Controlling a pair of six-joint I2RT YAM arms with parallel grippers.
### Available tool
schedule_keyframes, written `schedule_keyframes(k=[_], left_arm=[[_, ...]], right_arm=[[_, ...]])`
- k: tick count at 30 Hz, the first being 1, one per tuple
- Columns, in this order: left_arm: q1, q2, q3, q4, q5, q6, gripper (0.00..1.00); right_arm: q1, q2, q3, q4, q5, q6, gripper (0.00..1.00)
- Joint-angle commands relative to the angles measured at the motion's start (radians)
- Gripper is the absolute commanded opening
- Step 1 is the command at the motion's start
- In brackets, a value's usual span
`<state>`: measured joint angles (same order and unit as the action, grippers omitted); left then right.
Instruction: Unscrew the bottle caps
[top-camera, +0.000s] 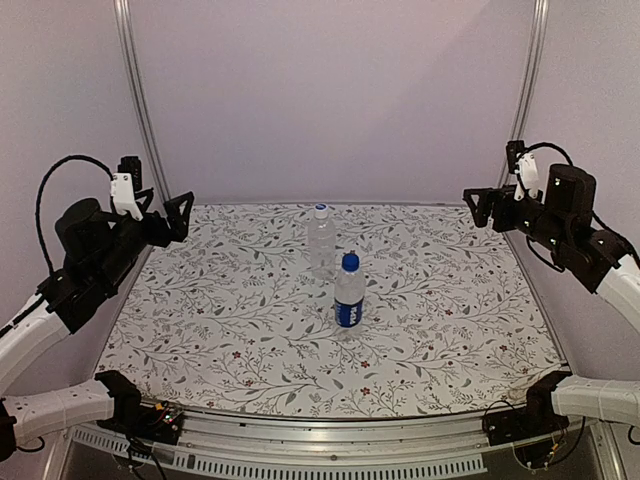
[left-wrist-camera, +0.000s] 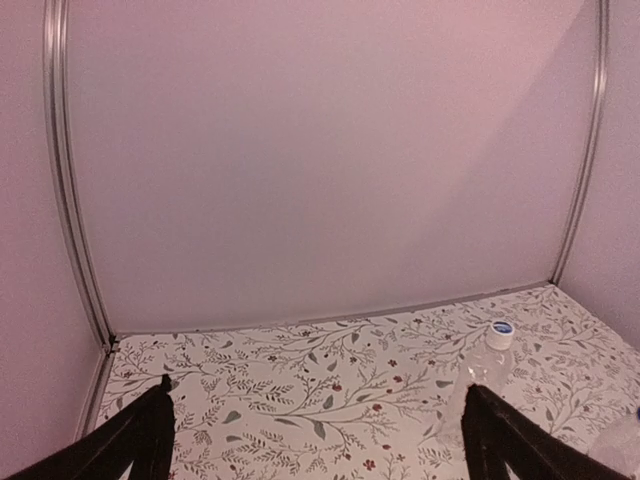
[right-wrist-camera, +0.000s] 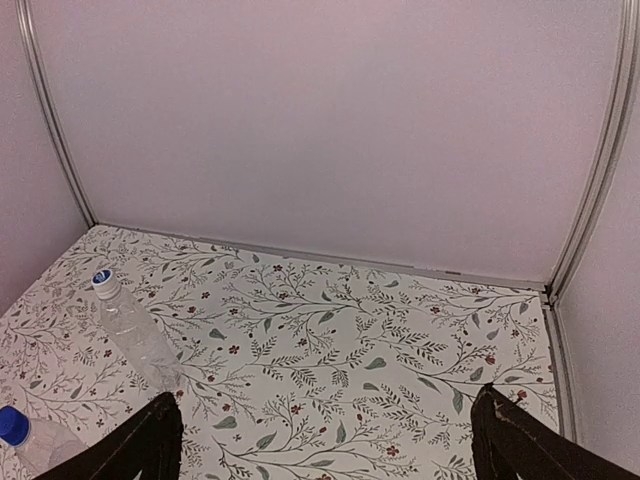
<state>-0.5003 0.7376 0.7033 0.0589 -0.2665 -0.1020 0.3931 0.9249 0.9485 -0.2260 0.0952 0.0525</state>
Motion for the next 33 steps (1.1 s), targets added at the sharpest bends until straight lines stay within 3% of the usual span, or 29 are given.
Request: schedule_keyframes(k=[1,13,24,33], left_arm=[[-0.014,-0.01,-0.014,0.024,0.017,0.012,1.0],[-0.014,0.012,0.011,-0.005,0.06,0.032,1.0],[-0.024,0.135,0.073,-0.046,0.256,0.035,1.0],[-0.149,0.254,0.165,-0.074,0.349,0.057,0.99]], right_arm=[[0.009,-0.004,-0.014,0.007,-0.008,-0.006,0.99],[0.009,0.01,0.002,-0.028,0.003,-0.001,0.99],[0.009,0.055,0.093,-0.121,-0.01,-0.009,0.99],[0.009,0.029,0.054,-0.103,-0.054,-0.014,0.99]])
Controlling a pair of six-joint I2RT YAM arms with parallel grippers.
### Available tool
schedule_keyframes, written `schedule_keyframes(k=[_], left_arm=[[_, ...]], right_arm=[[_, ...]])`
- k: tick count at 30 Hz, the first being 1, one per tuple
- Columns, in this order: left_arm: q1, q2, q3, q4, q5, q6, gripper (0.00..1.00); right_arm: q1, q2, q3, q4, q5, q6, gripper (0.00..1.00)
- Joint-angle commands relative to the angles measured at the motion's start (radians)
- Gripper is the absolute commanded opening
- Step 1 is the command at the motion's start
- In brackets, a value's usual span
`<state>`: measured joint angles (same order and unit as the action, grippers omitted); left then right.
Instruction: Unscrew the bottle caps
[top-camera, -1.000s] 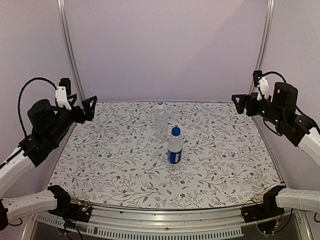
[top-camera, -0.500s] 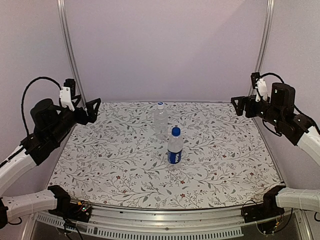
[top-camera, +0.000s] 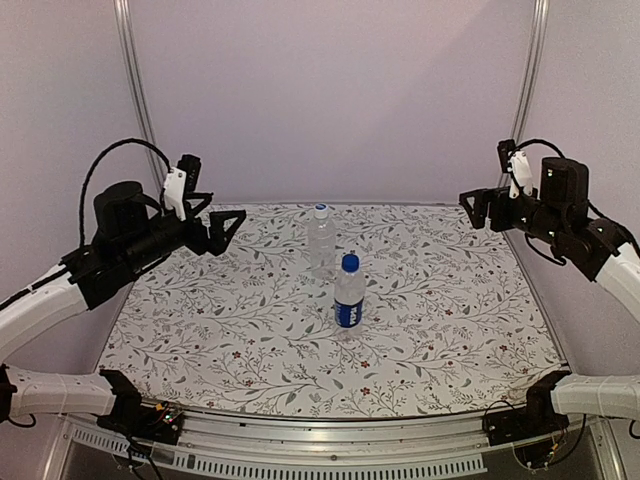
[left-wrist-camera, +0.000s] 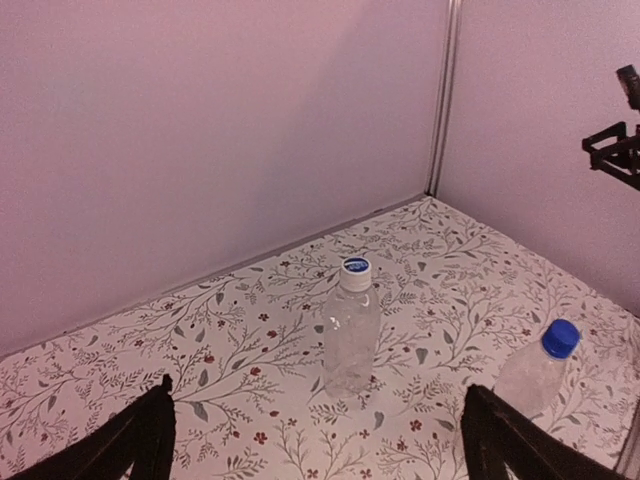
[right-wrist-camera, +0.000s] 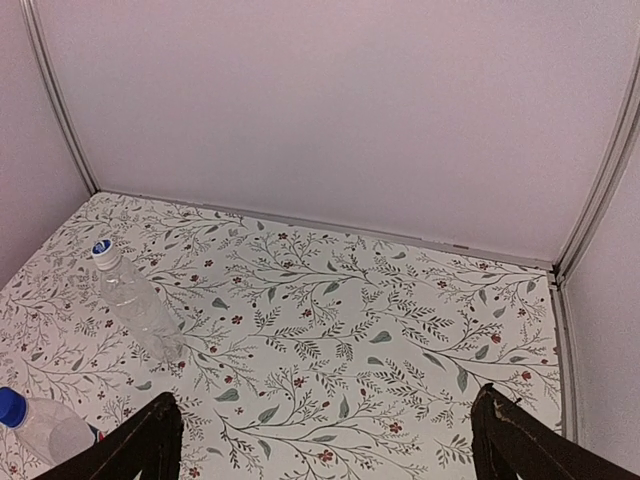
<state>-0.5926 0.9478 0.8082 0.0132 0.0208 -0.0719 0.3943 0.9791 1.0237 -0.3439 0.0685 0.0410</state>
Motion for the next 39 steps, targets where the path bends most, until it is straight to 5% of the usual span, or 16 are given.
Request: schedule_keyframes(k=[1,16,27,39], left_arm=[[-0.076,0.064,0.078,-0.051,0.068,0.036,0.97],[-0.35,0.481,0.427,-0.213,0.146,0.116,0.81],[-0.398,0.724,0.638,-0.358,0.167,0.123,0.75],[-0.401,0.784,0.66,-0.386,0.194,0.126,0.54]], right_arm=[[0.008,-0.034,-0.033,0.021,-0.03,-0.002,0.99],[0.008,-0.036,-0.08,0.03,-0.111,0.014,0.99],[0.008,-0.039,-0.085,0.036,-0.132,0.012,0.99],[0.009,-0.033,-0.093,0.043,-0.147,0.017,0.99]])
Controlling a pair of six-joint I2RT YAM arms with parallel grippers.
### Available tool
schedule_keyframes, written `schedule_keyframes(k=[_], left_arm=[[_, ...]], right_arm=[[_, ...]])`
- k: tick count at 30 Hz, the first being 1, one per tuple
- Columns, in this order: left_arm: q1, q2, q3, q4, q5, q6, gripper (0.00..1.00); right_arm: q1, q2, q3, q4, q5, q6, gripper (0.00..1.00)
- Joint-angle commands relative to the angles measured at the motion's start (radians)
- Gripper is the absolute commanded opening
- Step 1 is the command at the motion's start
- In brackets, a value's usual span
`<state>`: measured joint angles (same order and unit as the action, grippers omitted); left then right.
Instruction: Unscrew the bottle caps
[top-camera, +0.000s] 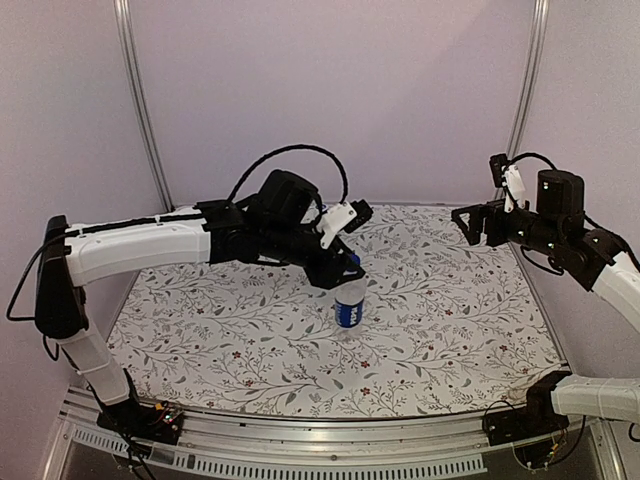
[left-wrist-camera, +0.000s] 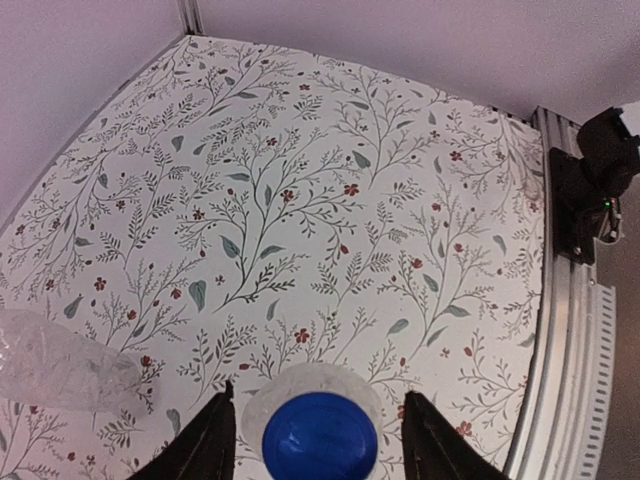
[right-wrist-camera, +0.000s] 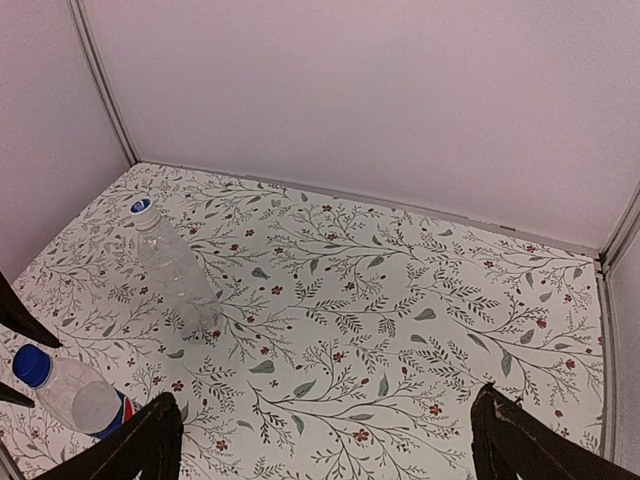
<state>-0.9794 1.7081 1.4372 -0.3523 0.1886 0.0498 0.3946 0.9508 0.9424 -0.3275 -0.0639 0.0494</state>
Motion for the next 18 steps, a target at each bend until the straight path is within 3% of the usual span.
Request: schedule_keyframes(k=[1,5,12,18], left_arm=[[-0.013,0.025,0.032,-0.021,0.027,0.004,0.52],[-0.014,0.023,0.03,-0.017,0.015,0.005,0.44],[-0.013,-0.039,-0.017,0.043,-0.008,0.002,0.21],[0.011,-0.168,-0.115,0.179,0.039,-0.045,0.13]], right_arm=[[0.007,-0.003,-0.011,0.026,-0.014,0.008,0.99],[0.008,0.002,-0.014,0.028,-0.019,0.01,0.99],[0.008,0.02,0.015,0.018,-0.07,0.008,0.99],[0.033,0.047,0.036,0.087,-0.246,-0.002,0.99]])
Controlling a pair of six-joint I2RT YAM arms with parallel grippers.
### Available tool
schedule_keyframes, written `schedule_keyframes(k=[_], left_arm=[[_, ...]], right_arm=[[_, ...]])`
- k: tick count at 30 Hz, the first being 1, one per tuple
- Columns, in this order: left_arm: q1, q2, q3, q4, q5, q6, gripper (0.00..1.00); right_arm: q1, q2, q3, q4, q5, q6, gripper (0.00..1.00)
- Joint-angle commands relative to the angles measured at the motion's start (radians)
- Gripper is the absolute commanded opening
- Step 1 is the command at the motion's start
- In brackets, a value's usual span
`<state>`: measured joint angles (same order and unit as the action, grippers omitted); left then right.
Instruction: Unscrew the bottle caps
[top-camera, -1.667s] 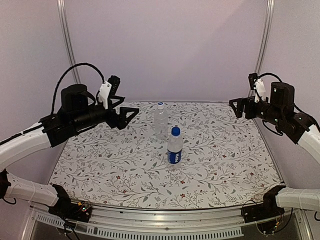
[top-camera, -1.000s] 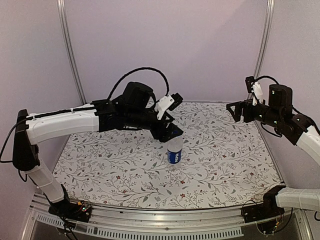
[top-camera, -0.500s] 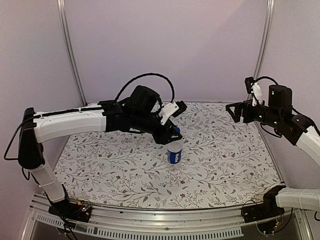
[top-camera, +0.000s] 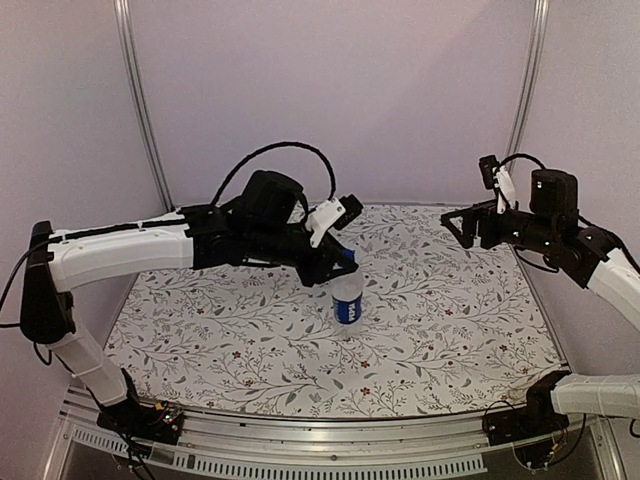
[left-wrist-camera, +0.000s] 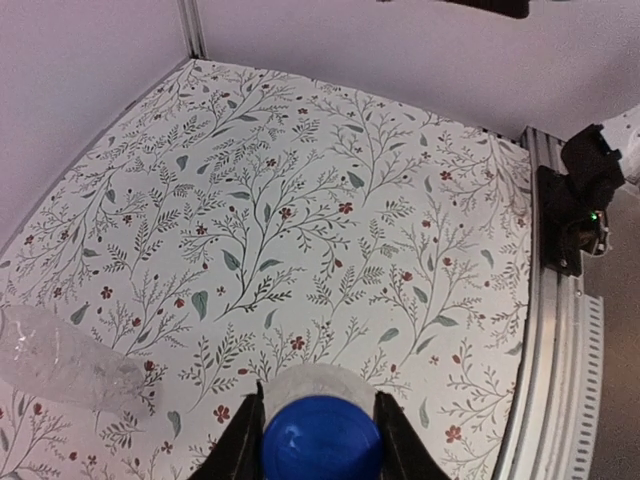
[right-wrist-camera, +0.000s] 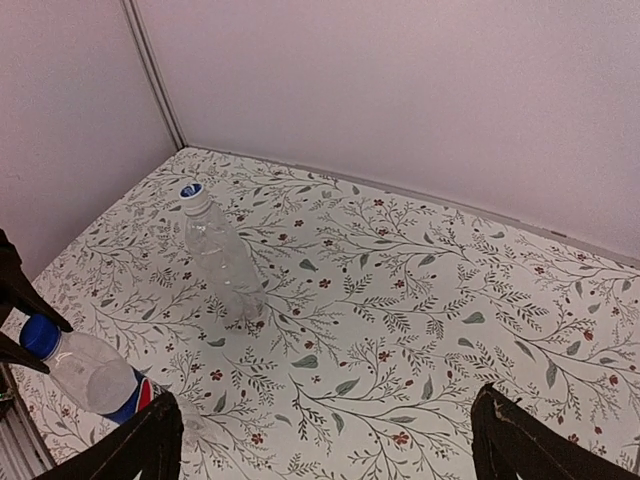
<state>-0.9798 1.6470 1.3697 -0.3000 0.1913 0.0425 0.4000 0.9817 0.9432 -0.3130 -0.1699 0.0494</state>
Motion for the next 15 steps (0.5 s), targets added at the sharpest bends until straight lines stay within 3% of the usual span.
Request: schedule_keyframes(k=[1,7,15], left_arm=[[0.021,-0.134,-0.071,0.157,0.056,-0.06,0.13],[0.107,-0.273,-0.219,0.43,0.257,-0.179,0.15],[0.143,-0.297,-0.222,0.466,0.305,-0.234,0.15]], right_arm=[[0.039,0.019,0.033,0.093,-0.183,-0.01,0.99],[0.133,0.067,0.019,0.197,-0.356,-0.067,0.99],[0.301,0.151,0.032,0.235,-0.406,-0.203,0.99]])
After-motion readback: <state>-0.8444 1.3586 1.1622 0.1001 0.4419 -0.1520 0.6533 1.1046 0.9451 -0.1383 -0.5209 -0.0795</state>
